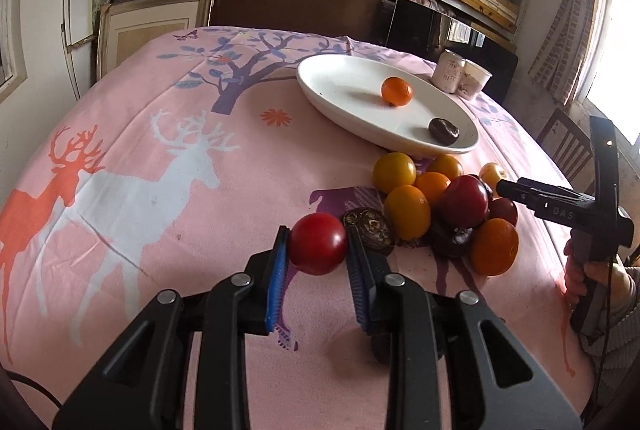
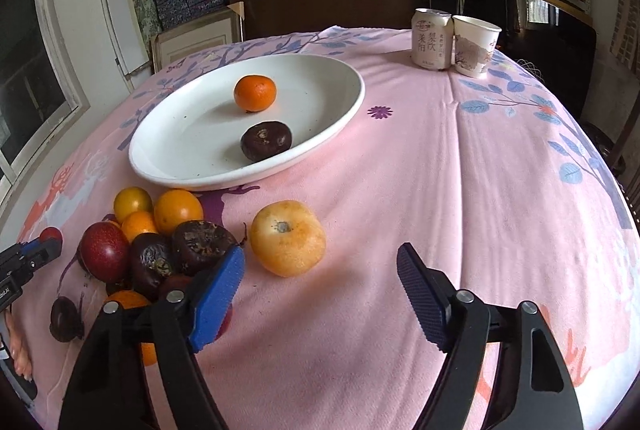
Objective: Organize fruits
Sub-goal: 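Grasp the red tomato with the left tool while the right tool grasps the pale yellow fruit, then set the tomato and yellow fruit on the white plate and open both tools, then close the left tool around the large red apple and lift it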
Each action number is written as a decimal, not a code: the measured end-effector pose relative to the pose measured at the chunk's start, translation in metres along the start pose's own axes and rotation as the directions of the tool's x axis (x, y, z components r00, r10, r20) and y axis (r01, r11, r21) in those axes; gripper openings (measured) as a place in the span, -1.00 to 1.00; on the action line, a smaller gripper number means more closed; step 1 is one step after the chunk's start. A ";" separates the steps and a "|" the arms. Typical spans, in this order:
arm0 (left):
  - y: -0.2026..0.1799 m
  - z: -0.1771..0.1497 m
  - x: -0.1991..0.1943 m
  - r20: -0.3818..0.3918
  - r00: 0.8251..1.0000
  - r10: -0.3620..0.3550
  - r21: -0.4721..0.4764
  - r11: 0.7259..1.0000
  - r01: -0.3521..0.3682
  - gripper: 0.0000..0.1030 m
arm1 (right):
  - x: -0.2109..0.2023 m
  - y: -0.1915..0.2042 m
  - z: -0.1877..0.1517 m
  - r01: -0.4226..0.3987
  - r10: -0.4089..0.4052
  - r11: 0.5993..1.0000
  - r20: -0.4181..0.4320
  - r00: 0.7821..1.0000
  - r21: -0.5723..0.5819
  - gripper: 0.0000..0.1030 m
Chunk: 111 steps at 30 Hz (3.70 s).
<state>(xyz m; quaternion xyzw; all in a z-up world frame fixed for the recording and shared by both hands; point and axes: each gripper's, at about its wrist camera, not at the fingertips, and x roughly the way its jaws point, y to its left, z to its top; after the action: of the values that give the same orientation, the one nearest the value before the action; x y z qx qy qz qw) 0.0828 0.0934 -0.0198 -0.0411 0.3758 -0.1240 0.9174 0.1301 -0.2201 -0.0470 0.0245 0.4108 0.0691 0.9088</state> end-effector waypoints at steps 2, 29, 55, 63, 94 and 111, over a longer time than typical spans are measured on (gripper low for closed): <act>0.001 -0.001 0.003 -0.010 1.000 -0.007 -0.009 1.000 0.007 -0.47 | 0.008 0.000 0.001 -0.056 0.056 0.998 -0.029 0.998 0.017 0.14; -0.074 0.124 0.103 -0.005 0.999 -0.035 0.049 0.998 0.035 -0.47 | 0.024 0.016 0.082 -0.149 0.138 0.986 0.133 0.981 0.076 -0.26; -0.027 0.052 0.028 0.090 0.996 0.015 -0.001 1.000 -0.015 0.62 | -0.027 -0.010 0.027 -0.169 0.139 0.976 0.204 0.969 0.140 0.65; -0.080 0.023 -0.004 0.168 0.978 -0.121 0.203 0.975 0.086 0.77 | -0.049 -0.027 0.005 -0.188 0.136 0.958 0.238 0.962 0.214 0.86; -0.077 0.023 0.040 -0.049 0.958 -0.283 0.121 0.950 0.287 -0.30 | -0.035 -0.026 0.004 -0.217 0.179 0.946 0.169 0.969 0.240 0.87; -0.043 0.032 0.021 0.077 0.982 -0.174 0.018 0.985 0.173 -0.26 | -0.024 0.006 -0.009 -0.253 0.252 0.963 0.019 0.967 0.091 0.81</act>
<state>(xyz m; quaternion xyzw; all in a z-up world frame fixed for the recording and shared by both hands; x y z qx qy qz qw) 0.1118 0.0461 -0.0039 -0.0733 0.3340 -0.2037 0.9174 0.1070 -0.2172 -0.0348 0.1189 0.4037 0.1653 0.8919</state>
